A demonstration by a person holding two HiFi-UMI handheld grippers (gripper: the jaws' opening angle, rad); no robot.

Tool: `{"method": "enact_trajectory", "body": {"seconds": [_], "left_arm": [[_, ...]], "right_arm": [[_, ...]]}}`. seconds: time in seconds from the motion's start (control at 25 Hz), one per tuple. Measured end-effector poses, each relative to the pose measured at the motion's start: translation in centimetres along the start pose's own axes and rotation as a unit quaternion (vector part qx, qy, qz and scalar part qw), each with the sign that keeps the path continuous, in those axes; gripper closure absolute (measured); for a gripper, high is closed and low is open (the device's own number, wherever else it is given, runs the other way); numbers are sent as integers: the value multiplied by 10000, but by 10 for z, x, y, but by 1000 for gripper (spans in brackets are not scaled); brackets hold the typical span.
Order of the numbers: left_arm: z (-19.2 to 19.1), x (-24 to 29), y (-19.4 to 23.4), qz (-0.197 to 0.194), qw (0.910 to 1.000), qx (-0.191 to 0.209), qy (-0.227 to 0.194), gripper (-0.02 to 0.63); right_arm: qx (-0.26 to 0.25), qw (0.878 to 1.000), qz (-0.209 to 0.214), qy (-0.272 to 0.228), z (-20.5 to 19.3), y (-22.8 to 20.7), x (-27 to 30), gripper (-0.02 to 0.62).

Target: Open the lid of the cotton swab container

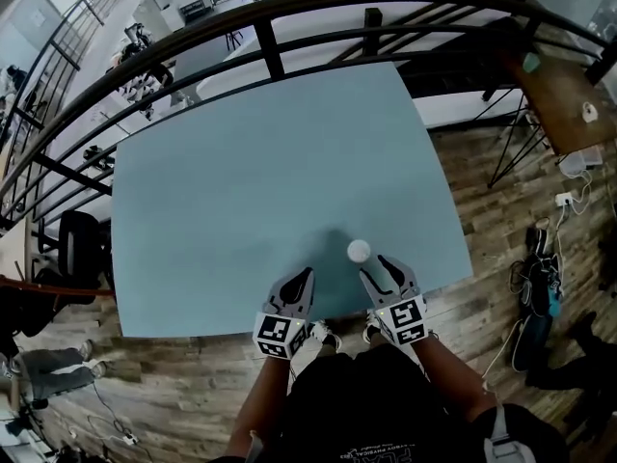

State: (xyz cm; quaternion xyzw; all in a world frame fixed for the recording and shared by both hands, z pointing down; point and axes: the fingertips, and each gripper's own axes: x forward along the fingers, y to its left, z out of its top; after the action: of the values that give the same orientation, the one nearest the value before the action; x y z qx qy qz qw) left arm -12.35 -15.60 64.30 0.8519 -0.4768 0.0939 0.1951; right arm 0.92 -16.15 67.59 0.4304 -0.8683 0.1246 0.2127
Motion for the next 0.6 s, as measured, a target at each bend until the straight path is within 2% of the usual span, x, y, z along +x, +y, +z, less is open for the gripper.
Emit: {"method": "enact_trajectory", "body": {"seconds": [0.32, 0.6], "left_arm": [[-25, 7, 17, 91, 9999, 0, 63, 594], [-37, 13, 29, 133, 9998, -43, 161, 594]], "right_arm": [[204, 9975, 81, 670, -50, 7, 34, 310], [451, 9939, -89, 1001, -61, 3, 62, 302]]}}
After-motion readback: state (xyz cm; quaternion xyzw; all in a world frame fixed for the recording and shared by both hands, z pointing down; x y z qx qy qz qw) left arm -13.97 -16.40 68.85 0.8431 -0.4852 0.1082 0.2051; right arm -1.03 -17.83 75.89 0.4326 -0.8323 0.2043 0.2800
